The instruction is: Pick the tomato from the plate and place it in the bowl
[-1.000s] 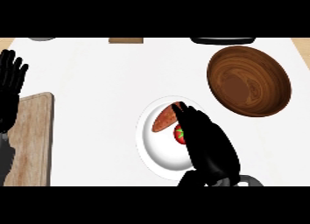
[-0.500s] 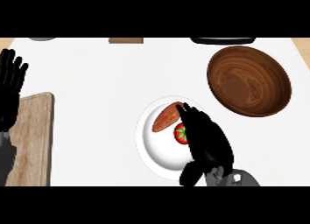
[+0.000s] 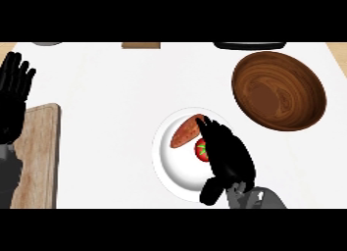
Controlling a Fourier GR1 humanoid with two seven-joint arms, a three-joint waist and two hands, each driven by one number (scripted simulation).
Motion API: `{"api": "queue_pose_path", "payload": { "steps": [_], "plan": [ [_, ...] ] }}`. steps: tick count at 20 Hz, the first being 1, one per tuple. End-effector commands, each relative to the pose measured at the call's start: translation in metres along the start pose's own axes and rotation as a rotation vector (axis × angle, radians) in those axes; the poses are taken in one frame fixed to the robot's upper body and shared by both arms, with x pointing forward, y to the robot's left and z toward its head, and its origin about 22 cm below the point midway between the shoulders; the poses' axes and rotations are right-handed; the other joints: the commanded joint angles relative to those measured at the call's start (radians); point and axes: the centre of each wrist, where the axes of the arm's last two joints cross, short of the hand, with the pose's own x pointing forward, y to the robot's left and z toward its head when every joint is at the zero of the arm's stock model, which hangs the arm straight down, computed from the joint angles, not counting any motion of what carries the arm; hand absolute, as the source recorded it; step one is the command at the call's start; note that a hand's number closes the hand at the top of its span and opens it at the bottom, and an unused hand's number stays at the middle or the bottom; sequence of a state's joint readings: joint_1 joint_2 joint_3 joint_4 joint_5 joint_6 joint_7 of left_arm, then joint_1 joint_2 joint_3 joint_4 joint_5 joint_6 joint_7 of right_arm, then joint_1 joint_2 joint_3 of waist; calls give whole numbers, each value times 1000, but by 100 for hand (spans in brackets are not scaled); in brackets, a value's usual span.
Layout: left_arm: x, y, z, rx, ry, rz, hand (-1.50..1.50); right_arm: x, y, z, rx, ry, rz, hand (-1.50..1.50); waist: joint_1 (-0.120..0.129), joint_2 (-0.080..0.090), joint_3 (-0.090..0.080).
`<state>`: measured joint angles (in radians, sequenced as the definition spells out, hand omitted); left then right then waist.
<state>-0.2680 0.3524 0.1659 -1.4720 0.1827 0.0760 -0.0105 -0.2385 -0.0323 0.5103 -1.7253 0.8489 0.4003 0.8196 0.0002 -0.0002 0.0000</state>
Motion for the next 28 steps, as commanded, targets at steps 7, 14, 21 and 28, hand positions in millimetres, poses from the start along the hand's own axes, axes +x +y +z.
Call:
{"api": "queue_pose_path", "payload": {
  "steps": [7,14,21,28],
  "plan": [
    [0,-2,2,1,0,2,0,-3,25,-23,27,34,19,-150,0,0,0],
    [-20,-4,21,-13,18,10,0,-24,47,-43,47,81,12,-150,2,0,0],
    [12,21,5,3,-6,5,0,-23,54,-49,74,142,27,-150,4,0,0],
    [1,13,4,6,5,11,0,-32,45,-52,-65,17,42,150,0,0,0]
  ]
}}
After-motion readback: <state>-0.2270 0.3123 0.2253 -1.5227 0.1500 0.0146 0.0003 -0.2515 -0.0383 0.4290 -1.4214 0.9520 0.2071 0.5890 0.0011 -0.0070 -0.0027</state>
